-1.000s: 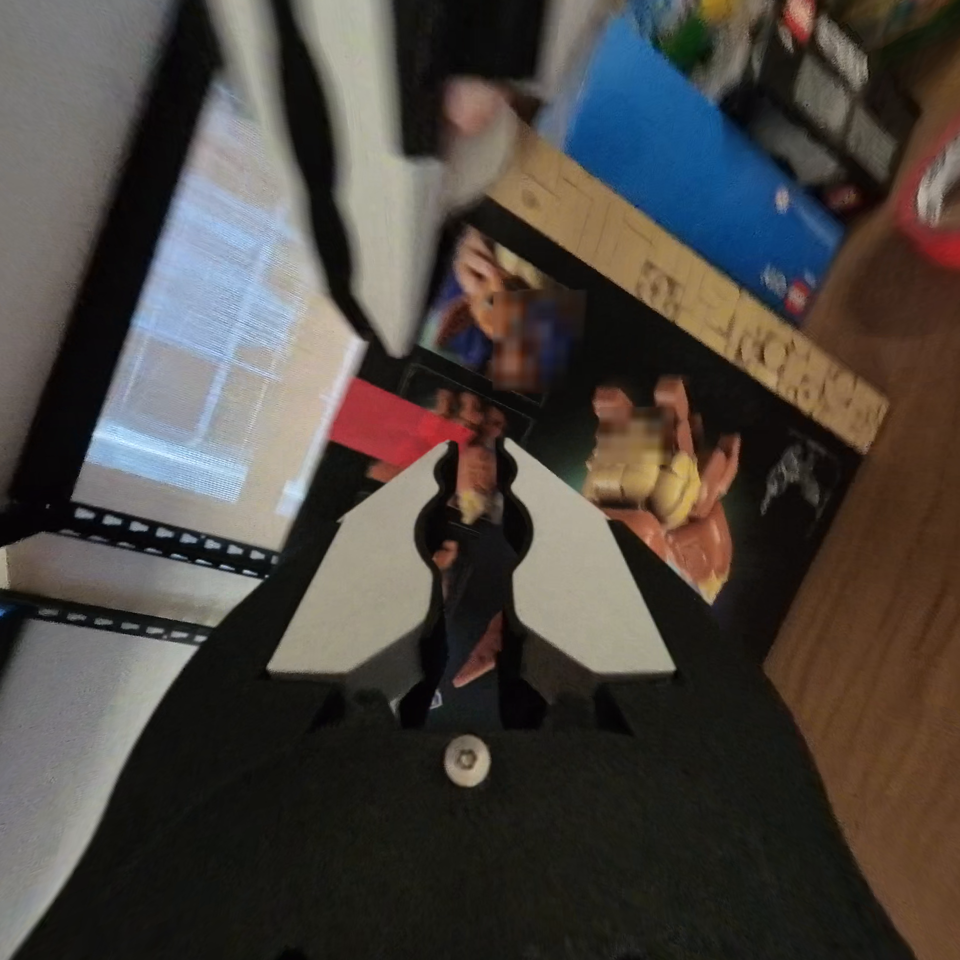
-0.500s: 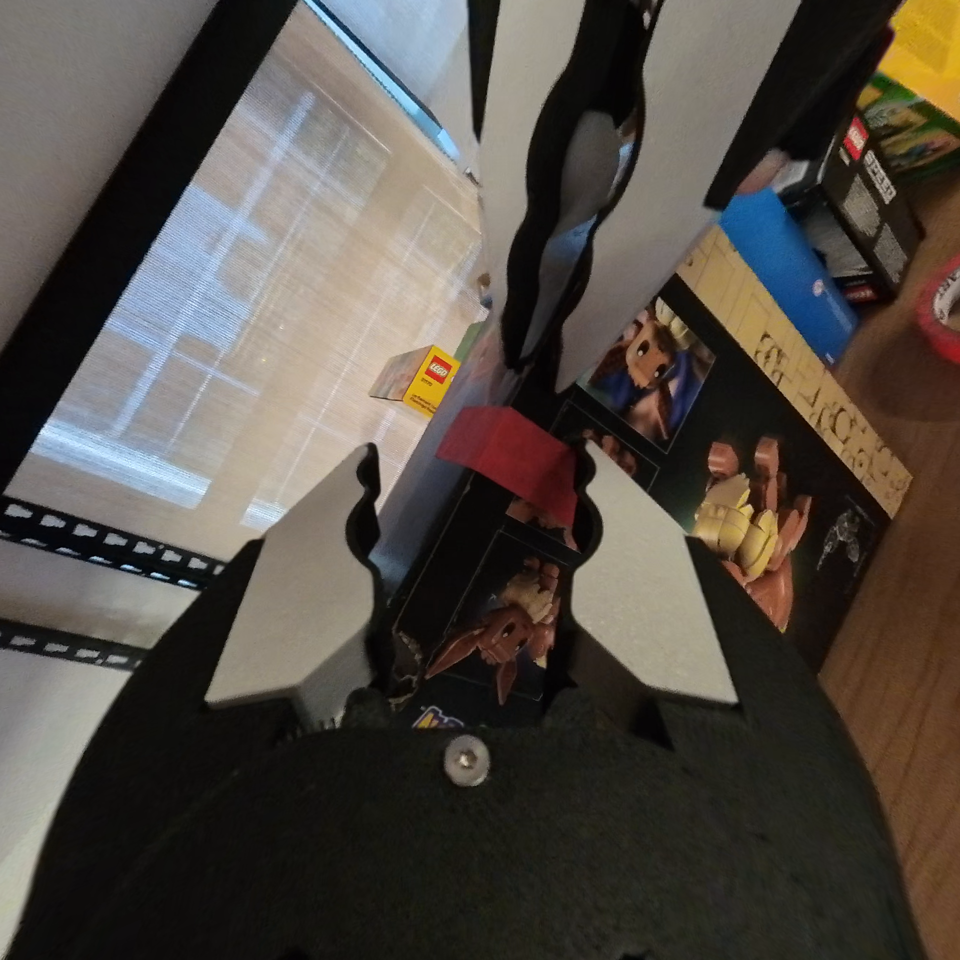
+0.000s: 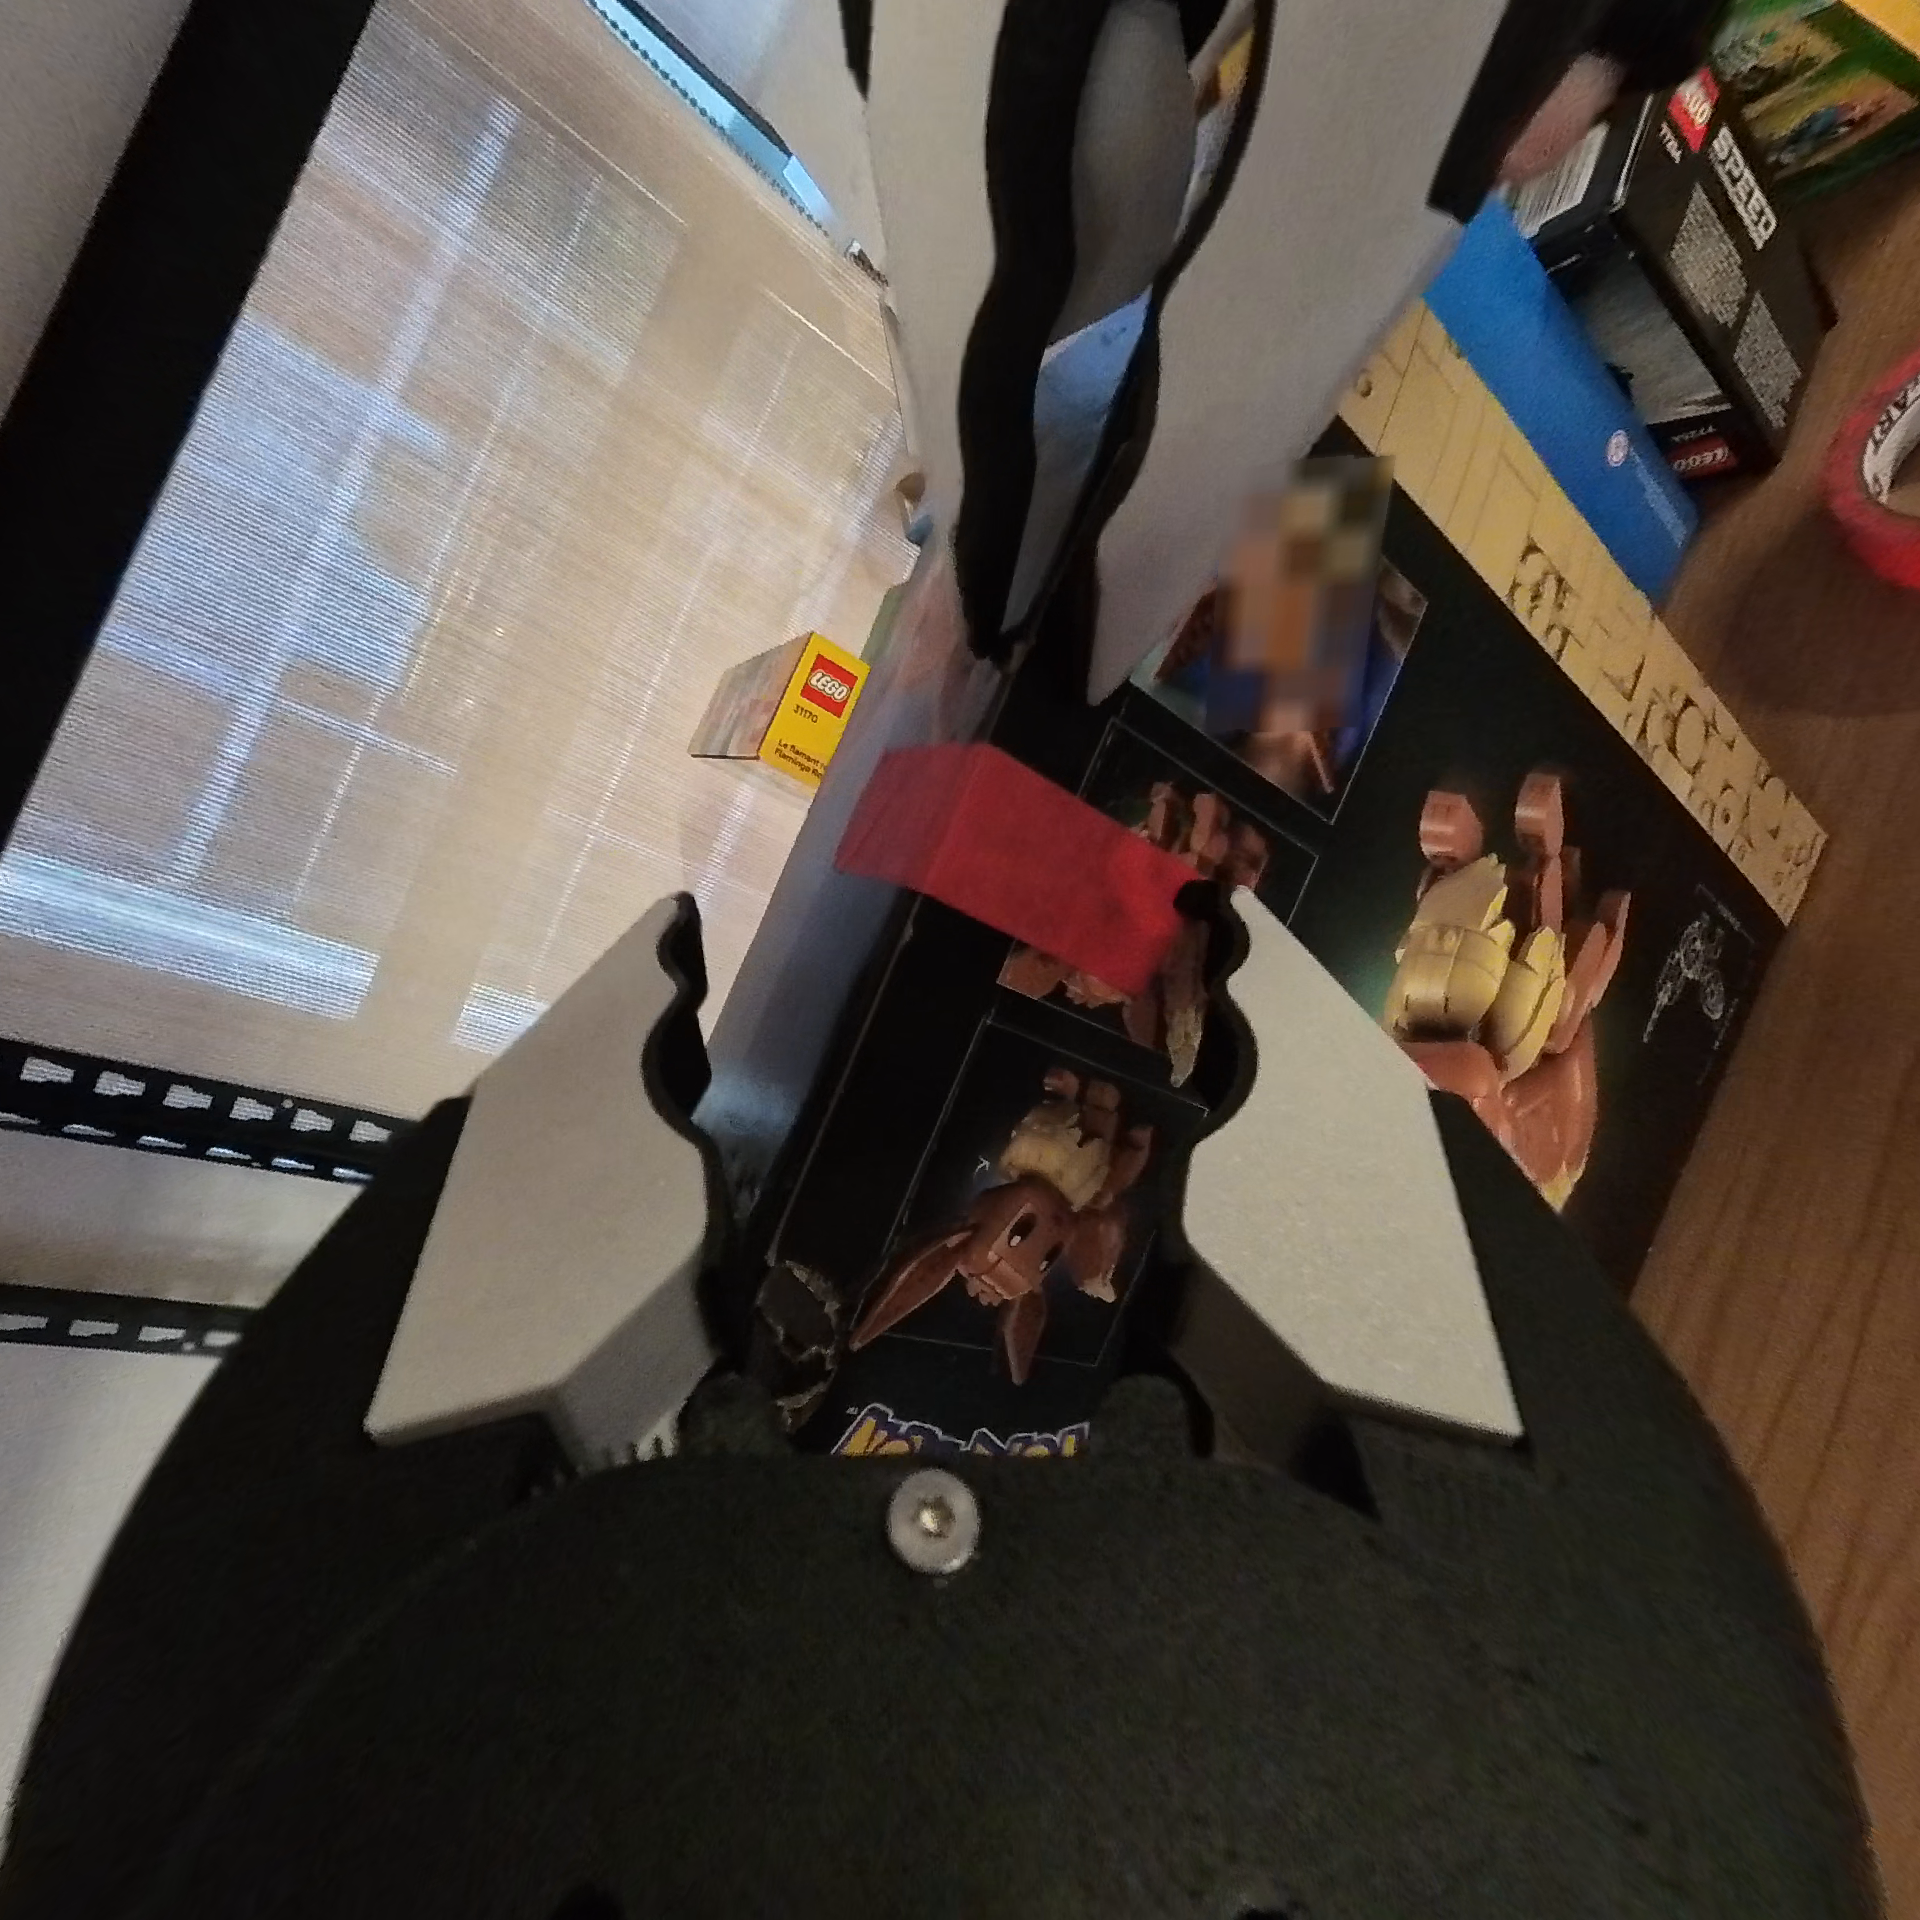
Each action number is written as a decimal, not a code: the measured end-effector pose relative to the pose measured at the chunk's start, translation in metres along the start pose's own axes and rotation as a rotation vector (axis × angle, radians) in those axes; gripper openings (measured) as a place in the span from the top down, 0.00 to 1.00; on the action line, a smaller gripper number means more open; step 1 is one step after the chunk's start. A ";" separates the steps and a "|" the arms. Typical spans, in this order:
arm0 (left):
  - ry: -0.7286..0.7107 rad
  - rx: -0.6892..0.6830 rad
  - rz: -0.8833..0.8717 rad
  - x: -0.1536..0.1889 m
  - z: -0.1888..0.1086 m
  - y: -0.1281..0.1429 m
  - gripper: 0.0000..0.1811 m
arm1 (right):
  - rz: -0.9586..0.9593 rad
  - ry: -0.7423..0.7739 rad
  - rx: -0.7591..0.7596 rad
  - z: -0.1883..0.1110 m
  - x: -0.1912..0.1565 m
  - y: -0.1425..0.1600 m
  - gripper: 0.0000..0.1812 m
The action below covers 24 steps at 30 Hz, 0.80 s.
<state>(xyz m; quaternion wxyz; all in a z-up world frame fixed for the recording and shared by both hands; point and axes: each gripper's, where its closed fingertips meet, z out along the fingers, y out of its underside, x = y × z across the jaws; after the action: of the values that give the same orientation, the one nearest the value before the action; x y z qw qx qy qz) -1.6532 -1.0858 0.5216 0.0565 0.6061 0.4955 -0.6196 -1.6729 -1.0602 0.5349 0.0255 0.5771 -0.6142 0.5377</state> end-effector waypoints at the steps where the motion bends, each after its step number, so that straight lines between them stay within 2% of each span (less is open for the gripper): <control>1: 0.004 -0.006 -0.002 0.000 0.000 0.000 0.48 | -0.002 0.001 0.000 0.000 0.000 0.000 0.90; 3: 0.022 0.001 0.001 0.000 -0.003 0.000 0.53 | -0.004 0.002 -0.001 0.000 0.000 0.000 0.90; 4: 0.024 0.018 -0.019 -0.002 -0.007 -0.003 0.61 | -0.002 0.000 0.001 0.000 0.000 0.000 0.90; 5: 0.028 0.043 -0.046 -0.003 -0.013 -0.007 0.64 | 0.001 -0.003 0.002 0.000 0.000 0.000 0.90; 9: -0.035 0.110 -0.154 -0.021 -0.032 -0.019 0.66 | -0.017 -0.011 0.004 0.000 -0.002 0.000 0.88; 11: -0.068 0.059 -0.172 -0.026 -0.032 -0.012 0.68 | -0.030 -0.024 0.001 0.000 -0.007 0.000 0.82; 15: -0.005 -0.085 -0.209 -0.012 -0.023 0.011 0.67 | -0.051 0.021 -0.026 0.003 -0.011 0.001 0.74; 19: -0.036 -0.114 -0.080 -0.002 -0.022 0.021 0.62 | -0.099 0.111 -0.070 0.013 -0.011 0.003 0.65; 21: -0.045 -0.105 -0.077 -0.001 -0.020 0.021 0.62 | -0.080 0.141 -0.064 0.020 -0.009 0.000 0.61; 23: -0.045 -0.082 -0.091 -0.002 -0.020 0.020 0.63 | -0.057 0.169 -0.064 0.027 -0.004 -0.002 0.60; 24: -0.045 -0.067 -0.101 -0.002 -0.021 0.020 0.64 | -0.062 0.188 -0.081 0.029 0.000 -0.001 0.63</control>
<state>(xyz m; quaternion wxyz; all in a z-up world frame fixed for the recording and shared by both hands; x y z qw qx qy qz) -1.6250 -1.0827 0.5174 0.0567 0.5638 0.5448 -0.6182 -1.6548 -1.0803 0.5231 0.1231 0.5413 -0.6119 0.5634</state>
